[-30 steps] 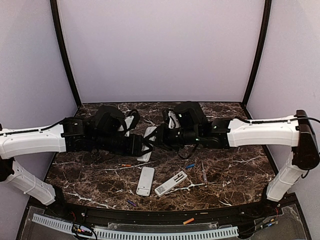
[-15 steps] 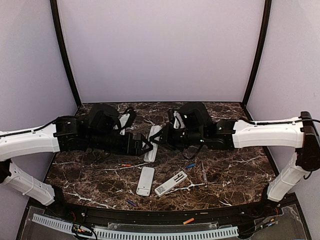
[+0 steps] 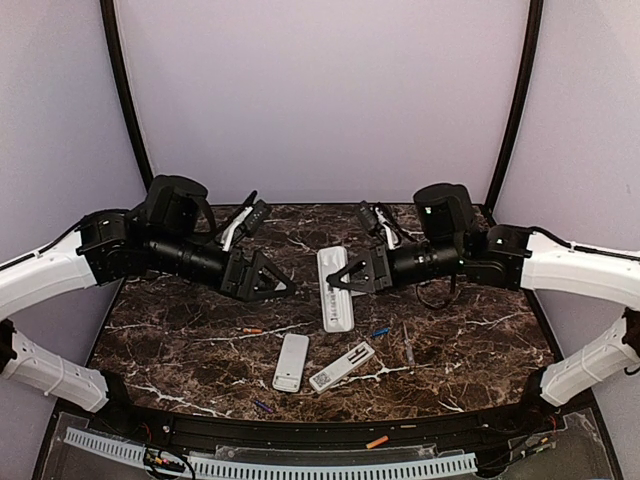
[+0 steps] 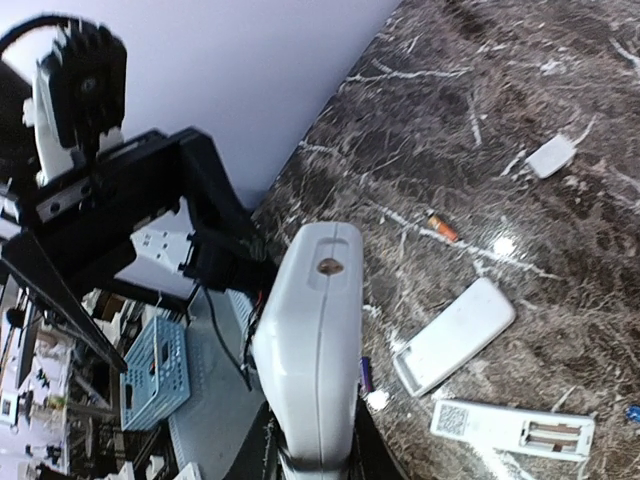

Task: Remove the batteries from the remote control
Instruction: Pass from the right arm to the left

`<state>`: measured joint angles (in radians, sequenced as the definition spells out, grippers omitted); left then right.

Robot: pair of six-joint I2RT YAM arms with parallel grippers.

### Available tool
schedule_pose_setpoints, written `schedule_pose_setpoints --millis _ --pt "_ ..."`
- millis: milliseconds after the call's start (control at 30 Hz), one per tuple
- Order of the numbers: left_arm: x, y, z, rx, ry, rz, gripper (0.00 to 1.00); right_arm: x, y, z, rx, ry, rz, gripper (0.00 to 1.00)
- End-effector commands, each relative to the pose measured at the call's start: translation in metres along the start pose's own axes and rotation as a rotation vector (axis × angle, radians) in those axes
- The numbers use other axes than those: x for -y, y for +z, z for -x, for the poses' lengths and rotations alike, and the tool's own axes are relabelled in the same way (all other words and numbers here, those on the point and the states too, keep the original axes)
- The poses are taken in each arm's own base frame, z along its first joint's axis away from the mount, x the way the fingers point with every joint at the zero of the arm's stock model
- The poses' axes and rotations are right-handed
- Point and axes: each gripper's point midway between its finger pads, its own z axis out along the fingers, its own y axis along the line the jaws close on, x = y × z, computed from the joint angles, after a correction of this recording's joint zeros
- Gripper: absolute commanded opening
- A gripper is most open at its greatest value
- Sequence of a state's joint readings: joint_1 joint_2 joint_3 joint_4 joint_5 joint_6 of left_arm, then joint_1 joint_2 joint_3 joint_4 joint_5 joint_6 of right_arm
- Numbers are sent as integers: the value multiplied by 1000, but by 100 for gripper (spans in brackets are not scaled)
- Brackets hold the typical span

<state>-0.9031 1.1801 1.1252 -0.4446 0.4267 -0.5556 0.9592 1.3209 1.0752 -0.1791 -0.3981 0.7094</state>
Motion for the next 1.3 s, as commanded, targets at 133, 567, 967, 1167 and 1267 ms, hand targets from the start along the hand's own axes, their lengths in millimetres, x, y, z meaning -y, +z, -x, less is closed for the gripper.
schedule_pose_setpoints --millis 133,567,967,1167,1267 --pt "36 3 -16 -122 87 -220 91 -62 -17 -70 -274 -77 320 0" --pt "85 16 -36 -185 145 -432 60 -83 -10 -85 -349 -97 408 0" --pt "81 25 -41 -198 117 -434 47 -91 -11 -86 -370 -104 455 0" --pt "80 31 -44 -216 100 -440 38 -94 -9 -86 -376 -102 470 0" --pt "78 32 -45 -220 97 -434 33 -94 -7 -86 -378 -103 468 0"
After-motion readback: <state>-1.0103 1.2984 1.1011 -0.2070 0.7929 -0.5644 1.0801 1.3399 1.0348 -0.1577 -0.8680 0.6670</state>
